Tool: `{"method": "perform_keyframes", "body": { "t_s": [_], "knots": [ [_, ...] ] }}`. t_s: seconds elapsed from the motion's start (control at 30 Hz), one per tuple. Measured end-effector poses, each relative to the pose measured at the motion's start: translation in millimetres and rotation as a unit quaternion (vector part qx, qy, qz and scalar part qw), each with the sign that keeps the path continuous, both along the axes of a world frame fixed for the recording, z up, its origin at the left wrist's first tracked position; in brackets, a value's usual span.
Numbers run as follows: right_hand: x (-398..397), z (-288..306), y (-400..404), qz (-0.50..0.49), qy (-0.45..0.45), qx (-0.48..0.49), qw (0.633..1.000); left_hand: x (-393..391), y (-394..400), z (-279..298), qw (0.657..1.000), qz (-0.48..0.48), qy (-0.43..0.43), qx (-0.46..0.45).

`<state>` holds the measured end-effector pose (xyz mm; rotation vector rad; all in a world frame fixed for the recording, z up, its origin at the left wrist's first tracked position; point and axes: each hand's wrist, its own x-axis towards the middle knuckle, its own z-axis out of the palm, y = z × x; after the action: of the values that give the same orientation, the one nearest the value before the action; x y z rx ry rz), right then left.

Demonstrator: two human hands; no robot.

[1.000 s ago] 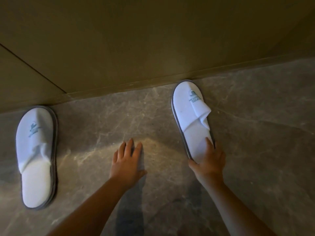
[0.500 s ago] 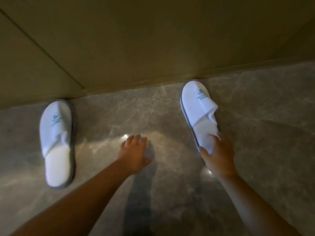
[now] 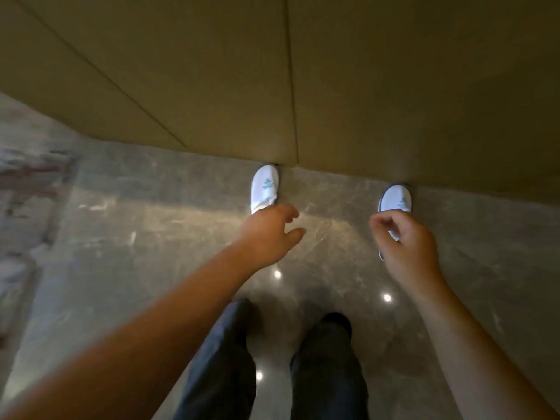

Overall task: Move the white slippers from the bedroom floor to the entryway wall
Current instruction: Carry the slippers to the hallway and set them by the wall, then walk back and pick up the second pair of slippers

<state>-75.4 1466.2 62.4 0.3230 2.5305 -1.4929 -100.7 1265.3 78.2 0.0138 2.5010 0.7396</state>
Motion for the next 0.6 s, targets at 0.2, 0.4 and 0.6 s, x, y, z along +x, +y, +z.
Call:
{"method": "perform_keyframes", "body": {
  "t_s": [0.2,0.4,0.6],
  "knots": [
    [-8.7,174.0,-88.9,0.086,0.049,-0.052,0.994,42.3,-74.0,179.0,0.983,0.161,0.082,0.034],
    [4.4,267.4,-246.4,0.224,0.079,-0.095,0.967,107.1,-195.0,269.0,0.943,0.303,0.137,0.026],
    [44.0,307.8,-398.6,0.342,0.056,-0.135,0.928,174.6,-336.7,314.4,0.904,0.391,0.171,-0.029]
  ]
}}
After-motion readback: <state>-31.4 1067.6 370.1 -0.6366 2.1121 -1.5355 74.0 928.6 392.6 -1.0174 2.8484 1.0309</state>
